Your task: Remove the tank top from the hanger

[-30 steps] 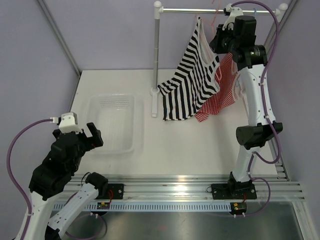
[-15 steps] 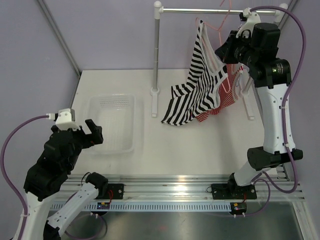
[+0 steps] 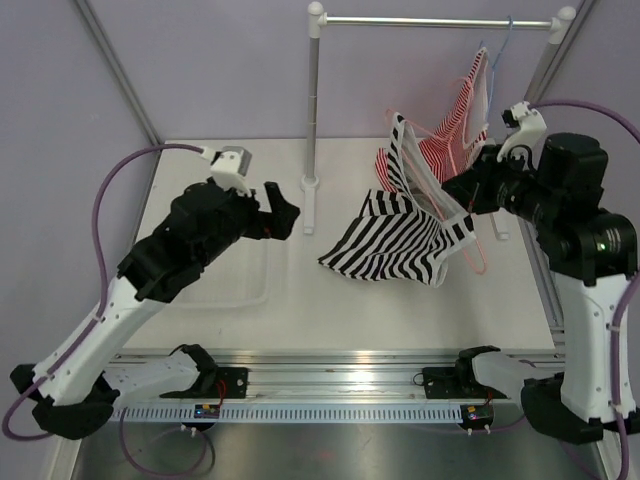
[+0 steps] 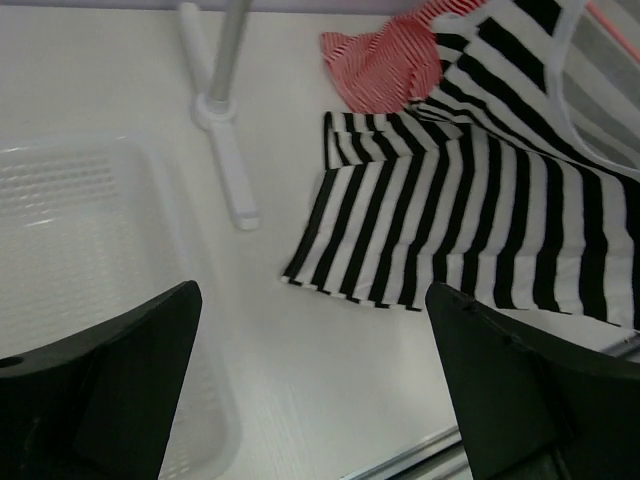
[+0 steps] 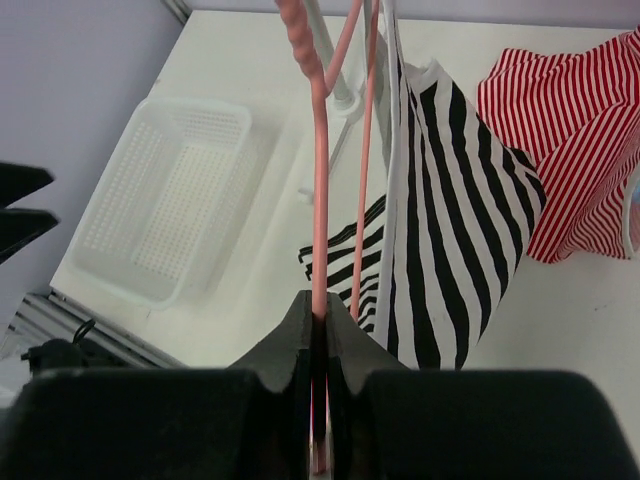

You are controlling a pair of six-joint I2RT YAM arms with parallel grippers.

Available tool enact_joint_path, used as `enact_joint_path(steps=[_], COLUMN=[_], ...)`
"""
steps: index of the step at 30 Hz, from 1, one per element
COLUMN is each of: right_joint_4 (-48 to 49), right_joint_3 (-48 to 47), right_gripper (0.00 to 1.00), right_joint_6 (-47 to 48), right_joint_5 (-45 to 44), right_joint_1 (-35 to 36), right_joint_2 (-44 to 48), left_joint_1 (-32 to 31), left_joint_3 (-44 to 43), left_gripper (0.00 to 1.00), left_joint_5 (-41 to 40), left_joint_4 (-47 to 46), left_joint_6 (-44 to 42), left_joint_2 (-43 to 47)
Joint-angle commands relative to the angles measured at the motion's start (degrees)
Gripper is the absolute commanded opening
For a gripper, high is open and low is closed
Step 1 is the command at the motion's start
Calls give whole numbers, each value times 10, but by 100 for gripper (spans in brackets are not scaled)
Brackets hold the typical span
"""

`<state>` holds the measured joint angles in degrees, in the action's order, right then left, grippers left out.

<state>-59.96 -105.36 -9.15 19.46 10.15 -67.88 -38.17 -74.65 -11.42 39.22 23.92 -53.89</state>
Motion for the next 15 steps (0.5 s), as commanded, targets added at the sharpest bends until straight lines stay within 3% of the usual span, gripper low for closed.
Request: enact_joint_path(steps=[1,7,11,15], right_joint_4=[-21,-50,-47,-49], right_joint_3=[7,6,12,20], right_gripper=[0,0,0,0], right_joint_6=[11,-4,-8,-4], right_joint_5=[34,56,83,70], right_joint_1=[5,7,28,46], right_joint_2=[78,165,180,190], left_joint_1=[-111,-224,-250,-255], left_joint_3=[-72,-188,-303,-321], left_gripper=[99,99,99,99], left_joint_5=[-27,-77,-102,-84], left_joint_4=[-121,-191,-183,-214], left_joint_6=[-13,-91,-128,-145], left_joint_2=[-59,-200,-270,-300])
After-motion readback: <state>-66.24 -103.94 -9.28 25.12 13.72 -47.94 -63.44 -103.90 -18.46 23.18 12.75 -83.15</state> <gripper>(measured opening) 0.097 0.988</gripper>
